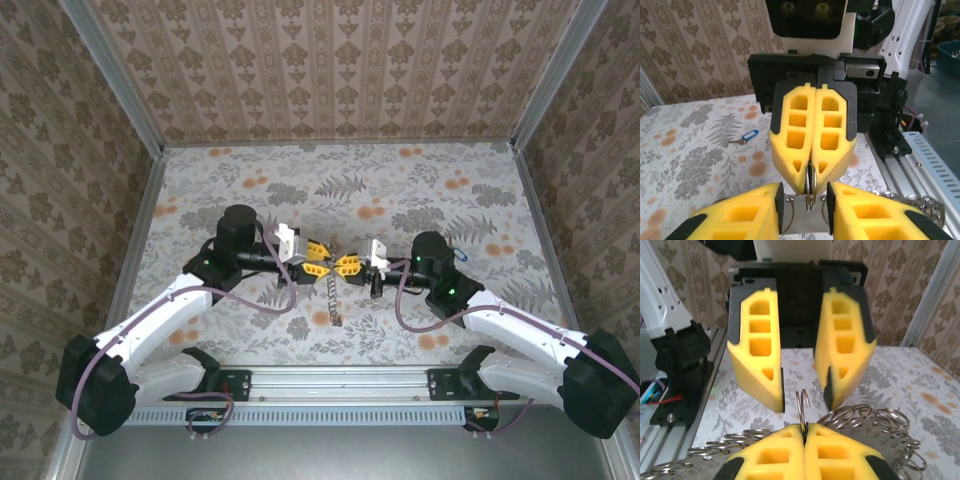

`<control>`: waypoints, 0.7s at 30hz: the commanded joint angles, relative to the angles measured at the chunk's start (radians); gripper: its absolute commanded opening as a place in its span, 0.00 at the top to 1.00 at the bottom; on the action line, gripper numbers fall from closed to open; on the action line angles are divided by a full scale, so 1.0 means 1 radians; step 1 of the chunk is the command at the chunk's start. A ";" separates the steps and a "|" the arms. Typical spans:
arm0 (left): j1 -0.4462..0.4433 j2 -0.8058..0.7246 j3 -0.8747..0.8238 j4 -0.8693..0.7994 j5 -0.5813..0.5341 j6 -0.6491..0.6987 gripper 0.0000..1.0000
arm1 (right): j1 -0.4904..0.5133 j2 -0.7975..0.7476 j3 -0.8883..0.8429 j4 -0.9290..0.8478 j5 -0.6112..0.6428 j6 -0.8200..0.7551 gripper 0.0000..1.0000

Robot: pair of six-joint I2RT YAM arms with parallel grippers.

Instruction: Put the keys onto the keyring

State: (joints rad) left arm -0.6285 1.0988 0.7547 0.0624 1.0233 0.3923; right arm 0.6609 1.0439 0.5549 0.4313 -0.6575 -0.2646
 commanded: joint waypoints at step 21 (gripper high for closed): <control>-0.039 0.039 0.062 -0.162 -0.040 0.136 0.79 | 0.001 -0.010 0.074 -0.112 0.016 -0.079 1.00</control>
State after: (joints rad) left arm -0.6582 1.1511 0.7959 -0.0978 0.9897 0.5026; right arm 0.6609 1.0378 0.5884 0.3054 -0.6392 -0.3378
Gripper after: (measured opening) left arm 0.210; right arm 0.055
